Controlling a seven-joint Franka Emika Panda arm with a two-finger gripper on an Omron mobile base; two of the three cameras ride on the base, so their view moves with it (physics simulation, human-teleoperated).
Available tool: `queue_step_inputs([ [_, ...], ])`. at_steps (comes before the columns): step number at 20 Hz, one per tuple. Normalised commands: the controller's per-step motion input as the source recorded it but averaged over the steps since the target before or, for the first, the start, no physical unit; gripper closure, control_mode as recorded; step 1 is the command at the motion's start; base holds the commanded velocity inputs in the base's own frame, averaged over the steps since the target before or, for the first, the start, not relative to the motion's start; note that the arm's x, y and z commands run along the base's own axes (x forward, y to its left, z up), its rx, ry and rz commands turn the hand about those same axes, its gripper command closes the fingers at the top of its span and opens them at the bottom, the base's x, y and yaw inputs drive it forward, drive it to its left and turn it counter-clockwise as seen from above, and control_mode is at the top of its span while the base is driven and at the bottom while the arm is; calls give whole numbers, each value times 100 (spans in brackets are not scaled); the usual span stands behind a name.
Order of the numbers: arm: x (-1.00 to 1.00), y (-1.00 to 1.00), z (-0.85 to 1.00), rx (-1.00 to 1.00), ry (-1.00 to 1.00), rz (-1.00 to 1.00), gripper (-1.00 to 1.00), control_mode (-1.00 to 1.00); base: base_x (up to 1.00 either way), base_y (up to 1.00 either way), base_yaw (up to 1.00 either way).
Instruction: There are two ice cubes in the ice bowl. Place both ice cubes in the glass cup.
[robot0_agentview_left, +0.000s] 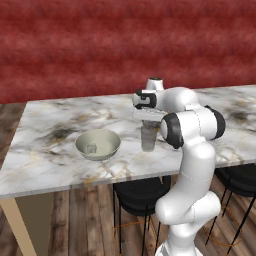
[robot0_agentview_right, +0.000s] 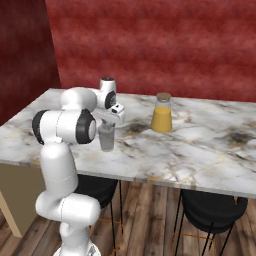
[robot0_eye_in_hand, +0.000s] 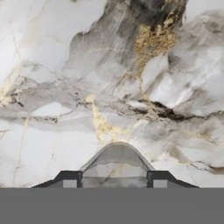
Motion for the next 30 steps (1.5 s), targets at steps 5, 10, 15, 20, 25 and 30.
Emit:
queue_step_inputs([
  [5,19,0,-19,0,4,0,100,-100,0,0,0],
  [10,12,0,-8,0,1,0,100,-100,0,0,0],
  [15,-2,29,0,0,0,0,100,-100,0,0,0],
  [20,-23,32,0,-1,0,0,100,-100,0,0,0],
  [25,-14,-4,0,0,-4,0,100,-100,0,0,0],
  [30,-11,-32,0,0,-9,0,100,-100,0,0,0],
])
